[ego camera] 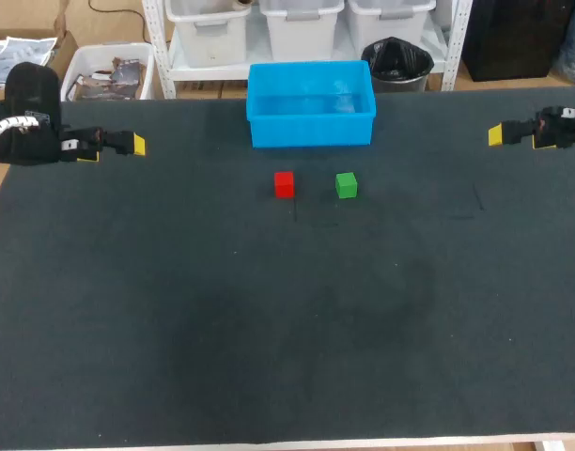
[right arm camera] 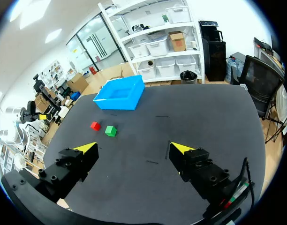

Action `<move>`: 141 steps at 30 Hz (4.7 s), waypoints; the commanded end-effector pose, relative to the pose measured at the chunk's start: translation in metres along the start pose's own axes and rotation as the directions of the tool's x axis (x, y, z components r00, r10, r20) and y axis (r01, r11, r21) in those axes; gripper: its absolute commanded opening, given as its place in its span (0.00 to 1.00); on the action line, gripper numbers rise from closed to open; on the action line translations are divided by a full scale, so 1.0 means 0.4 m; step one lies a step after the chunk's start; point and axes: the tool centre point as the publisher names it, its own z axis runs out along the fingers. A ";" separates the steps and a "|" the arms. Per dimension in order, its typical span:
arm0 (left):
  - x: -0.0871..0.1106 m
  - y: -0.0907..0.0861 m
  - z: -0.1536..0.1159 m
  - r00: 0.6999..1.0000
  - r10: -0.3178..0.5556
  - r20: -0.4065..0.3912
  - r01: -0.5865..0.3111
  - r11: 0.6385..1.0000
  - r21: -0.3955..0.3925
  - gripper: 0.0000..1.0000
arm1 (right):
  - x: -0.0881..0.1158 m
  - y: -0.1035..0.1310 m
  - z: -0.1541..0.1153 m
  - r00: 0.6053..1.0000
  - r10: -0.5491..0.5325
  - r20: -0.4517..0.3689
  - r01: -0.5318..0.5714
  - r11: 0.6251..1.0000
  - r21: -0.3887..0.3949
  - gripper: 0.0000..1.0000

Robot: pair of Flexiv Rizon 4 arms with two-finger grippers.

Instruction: Use the left arm to pick the red cube and place it into the blue plastic box first, then use the right arm to grasp the green cube and put it into the same blue plastic box after the first action is fully finished.

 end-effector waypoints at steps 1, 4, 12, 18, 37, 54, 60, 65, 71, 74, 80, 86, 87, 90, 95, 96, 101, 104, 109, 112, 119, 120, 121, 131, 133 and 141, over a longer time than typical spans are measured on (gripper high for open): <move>-0.001 -0.002 -0.001 1.000 -0.001 -0.002 0.001 1.000 -0.003 1.00 | 0.000 0.000 0.000 1.000 0.000 0.000 0.000 1.000 0.000 1.00; -0.001 -0.002 -0.001 1.000 -0.001 -0.002 0.001 1.000 -0.003 1.00 | 0.000 0.000 0.000 1.000 0.000 0.000 0.000 1.000 0.000 1.00; -0.001 -0.002 -0.001 1.000 -0.001 -0.002 0.001 1.000 -0.003 1.00 | 0.000 0.000 0.000 1.000 0.000 0.000 0.000 1.000 0.000 1.00; -0.001 -0.002 -0.001 1.000 -0.001 -0.002 0.001 1.000 -0.003 1.00 | 0.000 0.000 0.000 1.000 0.000 0.000 0.000 1.000 0.000 1.00; -0.001 -0.002 -0.001 1.000 -0.001 -0.002 0.001 1.000 -0.003 1.00 | 0.000 0.000 0.000 1.000 0.000 0.000 0.000 1.000 0.000 1.00; -0.006 -0.011 0.008 1.000 0.009 -0.016 -0.009 1.000 -0.013 1.00 | 0.000 0.000 0.000 1.000 0.000 0.000 0.000 1.000 0.000 1.00; -0.032 -0.061 0.046 0.997 0.030 -0.069 -0.033 0.998 -0.052 1.00 | 0.000 0.000 0.000 1.000 0.000 0.000 0.000 1.000 0.000 1.00; -0.042 -0.099 0.069 0.994 0.031 -0.102 -0.042 0.994 -0.105 1.00 | 0.000 0.000 0.000 1.000 0.000 0.000 0.000 1.000 0.000 1.00; -0.059 -0.162 0.092 0.985 0.026 -0.169 -0.051 0.988 -0.146 1.00 | 0.000 0.000 0.000 1.000 0.000 0.000 0.000 1.000 0.000 1.00; -0.069 -0.184 0.110 0.985 0.021 -0.174 -0.050 0.985 -0.164 1.00 | 0.000 0.000 0.000 1.000 0.000 0.000 0.000 1.000 0.000 1.00; -0.079 -0.208 0.149 0.972 -0.005 -0.236 -0.054 0.968 -0.244 1.00 | 0.000 0.000 0.000 1.000 0.000 0.000 0.000 1.000 0.000 1.00; -0.084 -0.222 0.185 0.956 -0.026 -0.292 -0.075 0.941 -0.329 1.00 | 0.000 0.000 0.000 1.000 0.000 0.000 0.000 1.000 0.000 1.00; -0.084 -0.224 0.193 0.953 -0.039 -0.300 -0.070 0.937 -0.343 1.00 | 0.000 0.000 0.000 1.000 0.000 0.000 0.000 1.000 0.000 1.00; -0.088 -0.235 0.209 0.944 -0.062 -0.323 -0.067 0.926 -0.373 1.00 | 0.000 0.000 0.000 1.000 0.000 0.000 0.000 1.000 0.000 1.00; -0.092 -0.253 0.247 0.926 -0.096 -0.366 -0.074 0.903 -0.424 1.00 | 0.000 0.000 0.000 1.000 0.000 0.000 0.000 1.000 0.000 1.00; -0.093 -0.254 0.250 0.924 -0.096 -0.369 -0.077 0.901 -0.428 1.00 | 0.000 0.000 0.000 1.000 0.000 0.000 0.000 1.000 0.000 1.00; -0.097 -0.271 0.287 0.902 -0.139 -0.409 -0.072 0.885 -0.460 1.00 | 0.000 0.000 0.000 1.000 0.000 0.000 0.000 1.000 0.000 1.00; -0.100 -0.278 0.306 0.896 -0.145 -0.420 -0.081 0.877 -0.474 1.00 | 0.000 0.000 0.000 1.000 0.000 0.000 0.000 1.000 0.000 1.00; -0.105 -0.288 0.329 0.885 -0.172 -0.433 -0.080 0.860 -0.504 1.00 | 0.000 0.000 0.000 1.000 0.000 0.000 0.000 1.000 0.000 1.00; -0.105 -0.291 0.343 0.883 -0.189 -0.429 -0.075 0.846 -0.528 1.00 | 0.000 0.000 0.000 1.000 0.000 0.000 0.000 1.000 0.000 1.00; -0.105 -0.313 0.370 0.879 -0.211 -0.428 -0.059 0.841 -0.537 1.00 | 0.000 0.000 0.000 1.000 0.000 0.000 0.000 1.000 0.000 1.00; -0.105 -0.314 0.373 0.878 -0.215 -0.427 -0.055 0.842 -0.536 1.00 | 0.000 0.000 0.000 1.000 0.000 0.000 0.000 1.000 0.000 1.00; -0.105 -0.316 0.376 0.878 -0.215 -0.427 -0.054 0.843 -0.536 1.00 | 0.000 0.000 0.000 1.000 0.000 0.000 0.000 1.000 0.000 1.00; -0.116 -0.323 0.396 0.878 -0.245 -0.411 -0.014 0.846 -0.533 1.00 | 0.000 0.000 0.000 1.000 0.000 0.000 0.000 1.000 0.000 1.00; -0.119 -0.326 0.399 0.879 -0.245 -0.410 -0.010 0.849 -0.528 1.00 | 0.000 0.000 0.000 1.000 0.000 0.000 0.000 1.000 0.000 1.00; -0.128 -0.336 0.407 0.878 -0.246 -0.410 0.012 0.868 -0.496 1.00 | 0.000 0.000 0.000 1.000 0.000 0.000 0.000 1.000 0.000 1.00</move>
